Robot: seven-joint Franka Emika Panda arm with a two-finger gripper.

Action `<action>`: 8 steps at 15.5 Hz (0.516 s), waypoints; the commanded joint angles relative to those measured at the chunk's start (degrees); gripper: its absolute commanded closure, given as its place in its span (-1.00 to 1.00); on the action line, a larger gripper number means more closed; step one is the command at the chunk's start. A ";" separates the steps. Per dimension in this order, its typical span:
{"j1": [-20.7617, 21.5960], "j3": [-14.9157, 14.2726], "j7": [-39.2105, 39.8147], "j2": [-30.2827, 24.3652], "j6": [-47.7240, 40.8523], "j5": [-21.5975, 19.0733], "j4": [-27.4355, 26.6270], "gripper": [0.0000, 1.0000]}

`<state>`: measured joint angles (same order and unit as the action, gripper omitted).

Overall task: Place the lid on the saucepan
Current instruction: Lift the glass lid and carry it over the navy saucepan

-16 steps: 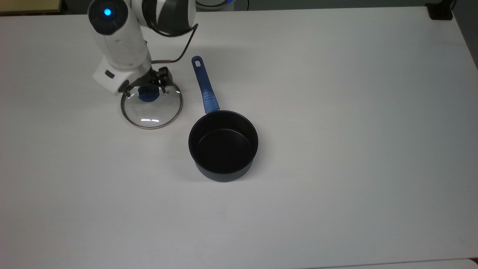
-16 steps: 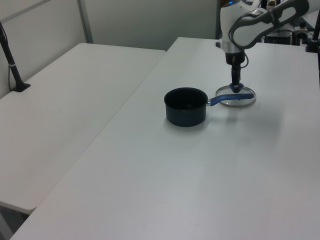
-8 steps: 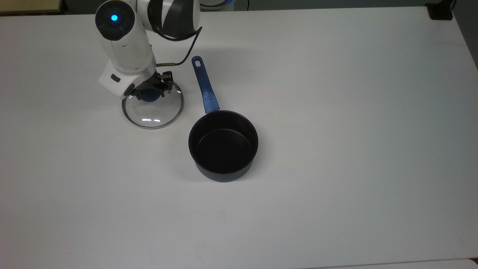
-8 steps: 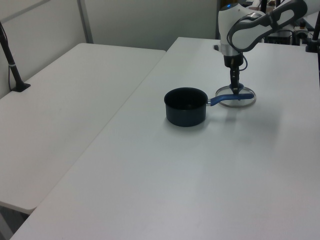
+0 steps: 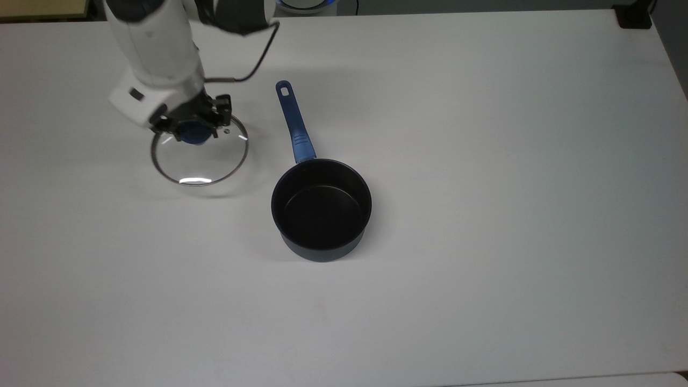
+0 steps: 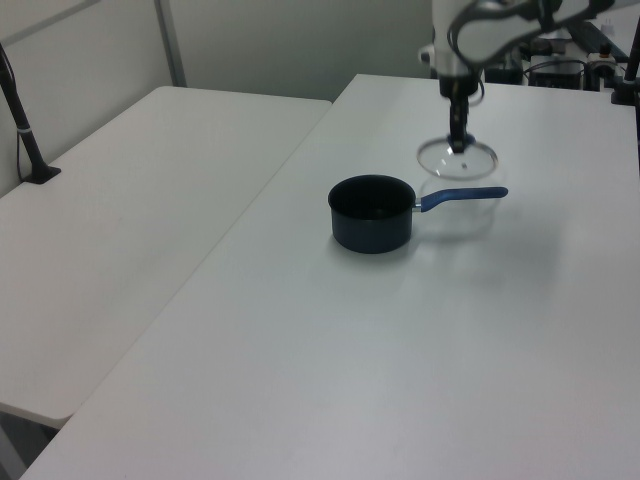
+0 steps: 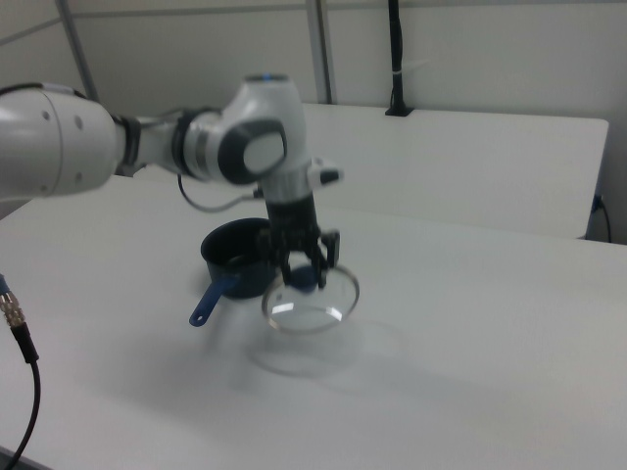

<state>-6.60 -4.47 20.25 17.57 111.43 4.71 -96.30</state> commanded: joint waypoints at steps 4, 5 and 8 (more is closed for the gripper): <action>6.94 0.07 -4.95 -0.09 -2.10 -1.54 9.19 0.07; 8.87 0.07 -6.61 0.96 -1.74 -2.16 10.07 0.06; 12.74 0.07 -12.06 4.48 1.15 -2.25 12.45 0.06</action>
<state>2.31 -3.81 13.27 18.15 110.60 3.19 -87.35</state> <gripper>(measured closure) 0.392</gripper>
